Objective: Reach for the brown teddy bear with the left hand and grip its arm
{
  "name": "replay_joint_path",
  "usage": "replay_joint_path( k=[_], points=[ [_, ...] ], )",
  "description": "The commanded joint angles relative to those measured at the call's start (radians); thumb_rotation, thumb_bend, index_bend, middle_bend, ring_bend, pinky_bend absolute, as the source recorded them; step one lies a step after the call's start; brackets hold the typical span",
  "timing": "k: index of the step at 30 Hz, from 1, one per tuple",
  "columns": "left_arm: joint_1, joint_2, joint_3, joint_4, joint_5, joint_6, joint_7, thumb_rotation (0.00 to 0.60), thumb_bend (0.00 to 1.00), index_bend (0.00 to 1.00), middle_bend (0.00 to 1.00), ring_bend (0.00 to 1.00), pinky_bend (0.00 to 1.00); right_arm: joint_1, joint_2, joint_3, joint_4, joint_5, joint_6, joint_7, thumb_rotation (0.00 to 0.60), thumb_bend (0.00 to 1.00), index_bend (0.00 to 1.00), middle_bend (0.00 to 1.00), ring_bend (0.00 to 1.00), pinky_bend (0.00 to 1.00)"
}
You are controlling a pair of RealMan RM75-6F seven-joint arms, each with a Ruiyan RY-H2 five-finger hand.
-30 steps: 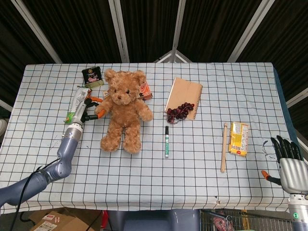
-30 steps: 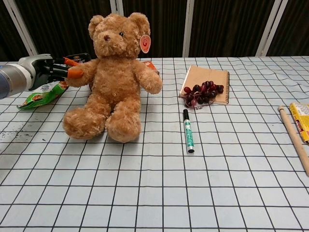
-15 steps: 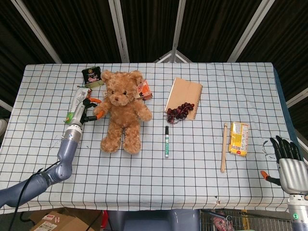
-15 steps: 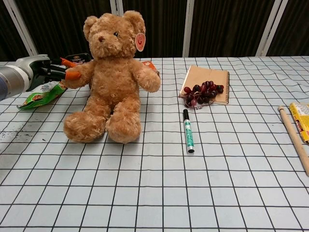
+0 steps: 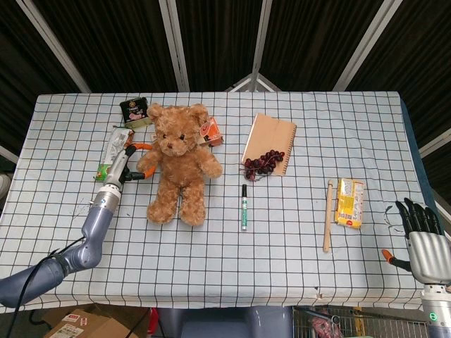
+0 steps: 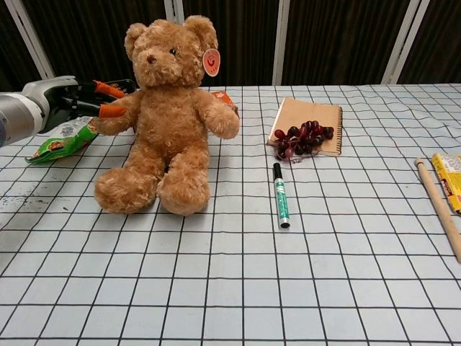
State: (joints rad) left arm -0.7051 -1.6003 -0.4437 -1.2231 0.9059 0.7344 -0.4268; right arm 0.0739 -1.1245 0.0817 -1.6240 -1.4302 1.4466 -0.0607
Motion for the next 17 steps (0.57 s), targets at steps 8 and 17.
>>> replay_joint_path(
  k=[8,17],
  points=[
    [0.299,0.440,0.197,-0.509,0.346,0.185,0.145,0.600,0.41,0.20,0.07,0.00,0.00,0.001,0.004,-0.005,-0.008,-0.024,0.008,0.019,0.600,0.17,0.02,0.00,0.01,0.00],
    [0.614,0.510,0.384,-0.648,0.365,0.760,0.767,0.600,0.42,0.21,0.08,0.00,0.00,0.001,0.011,-0.007,-0.017,-0.047,0.021,0.045,0.600,0.17,0.02,0.00,0.01,0.00]
  ],
)
